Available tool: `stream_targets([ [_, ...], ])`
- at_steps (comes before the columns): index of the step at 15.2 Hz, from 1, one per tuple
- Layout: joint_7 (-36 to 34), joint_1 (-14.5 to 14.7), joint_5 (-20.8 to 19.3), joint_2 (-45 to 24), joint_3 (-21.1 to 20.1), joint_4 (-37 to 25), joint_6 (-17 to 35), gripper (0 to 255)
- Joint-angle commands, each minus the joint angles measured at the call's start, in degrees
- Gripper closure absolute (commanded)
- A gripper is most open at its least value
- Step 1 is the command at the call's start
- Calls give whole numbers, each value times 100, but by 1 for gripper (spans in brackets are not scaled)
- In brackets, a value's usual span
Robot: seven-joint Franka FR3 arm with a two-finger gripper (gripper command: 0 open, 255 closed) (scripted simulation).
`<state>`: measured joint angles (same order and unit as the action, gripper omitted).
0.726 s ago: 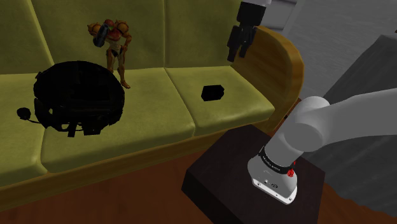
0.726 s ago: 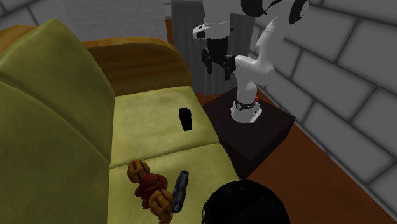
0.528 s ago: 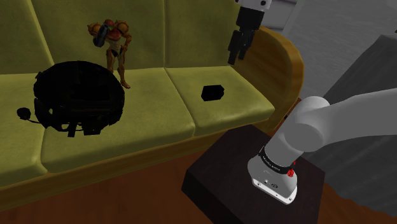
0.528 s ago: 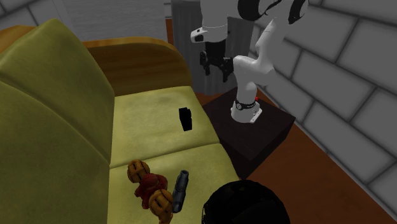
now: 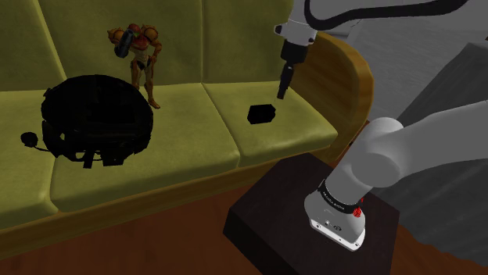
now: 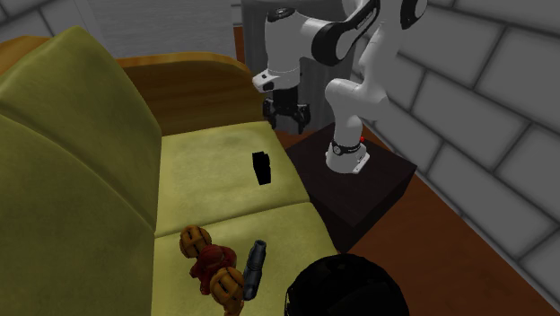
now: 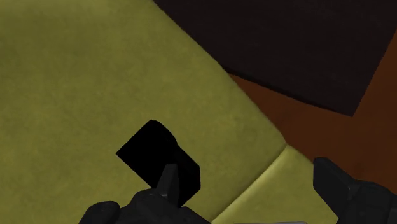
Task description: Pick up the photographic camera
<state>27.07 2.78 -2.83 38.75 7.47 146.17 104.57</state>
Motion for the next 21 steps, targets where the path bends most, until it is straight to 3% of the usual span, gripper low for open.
stream_targets([
  [1,608,55,-177,-229,238,161,442,0],
  [10,3132,477,-488,-1918,1184,274,2458,0],
  [20,3285,533,-393,-2435,1298,519,3216,0],
  [21,3288,534,-390,-2444,1300,518,3224,255],
])
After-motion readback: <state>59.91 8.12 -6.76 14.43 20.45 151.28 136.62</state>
